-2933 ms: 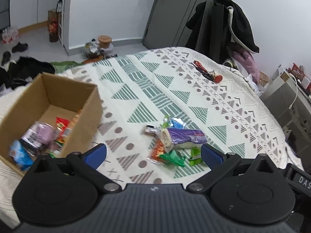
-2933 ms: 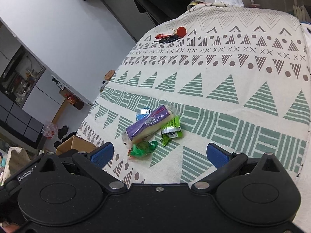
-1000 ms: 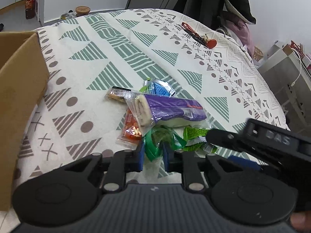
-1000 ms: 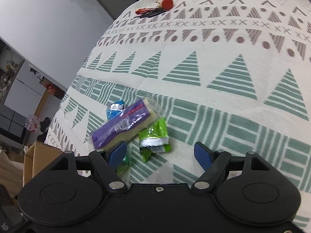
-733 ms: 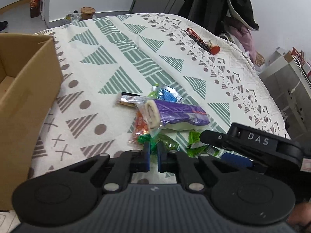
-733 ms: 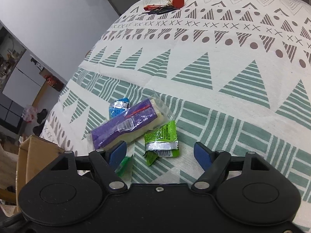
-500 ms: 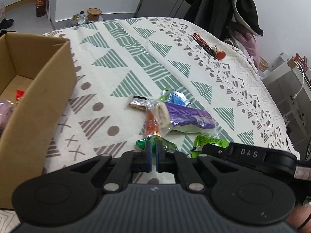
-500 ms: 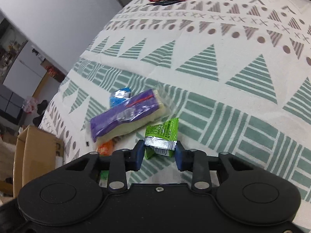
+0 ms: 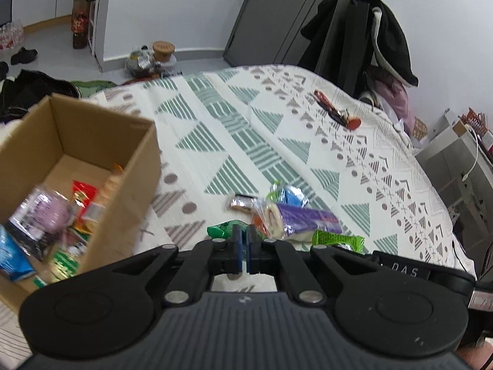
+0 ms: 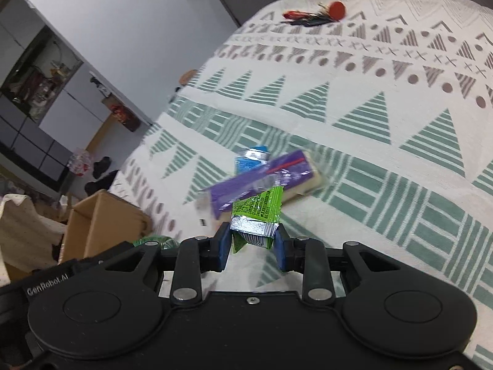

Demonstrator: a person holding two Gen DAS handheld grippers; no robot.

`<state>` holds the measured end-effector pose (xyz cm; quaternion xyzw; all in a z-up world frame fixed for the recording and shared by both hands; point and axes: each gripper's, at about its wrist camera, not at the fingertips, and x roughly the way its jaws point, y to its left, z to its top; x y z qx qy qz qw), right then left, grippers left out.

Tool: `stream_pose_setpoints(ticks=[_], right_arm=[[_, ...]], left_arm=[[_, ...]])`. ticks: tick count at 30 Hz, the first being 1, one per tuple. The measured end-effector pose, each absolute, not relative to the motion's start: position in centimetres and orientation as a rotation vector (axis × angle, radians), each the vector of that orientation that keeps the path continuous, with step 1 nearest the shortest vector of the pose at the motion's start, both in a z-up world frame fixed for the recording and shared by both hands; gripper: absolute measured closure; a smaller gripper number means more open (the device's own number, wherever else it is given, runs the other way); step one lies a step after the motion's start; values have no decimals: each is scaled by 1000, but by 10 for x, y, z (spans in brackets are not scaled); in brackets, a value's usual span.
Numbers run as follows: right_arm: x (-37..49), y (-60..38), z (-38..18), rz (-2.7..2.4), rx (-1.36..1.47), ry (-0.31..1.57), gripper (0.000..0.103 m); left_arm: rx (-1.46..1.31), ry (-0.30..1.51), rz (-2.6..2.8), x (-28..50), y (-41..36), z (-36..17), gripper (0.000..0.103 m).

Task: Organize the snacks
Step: 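Carry the green candy with the left gripper while the right carries the lime-green packet to the box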

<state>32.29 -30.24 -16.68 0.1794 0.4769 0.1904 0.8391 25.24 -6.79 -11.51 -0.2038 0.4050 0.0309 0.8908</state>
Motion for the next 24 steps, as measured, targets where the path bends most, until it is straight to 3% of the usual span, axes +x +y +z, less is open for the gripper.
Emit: stream_pose_setpoints(ticks=[24], right_arm=[[271, -231, -114, 595, 391, 860, 74]], left_arm=[[-428, 668, 198, 197, 2, -36, 102]])
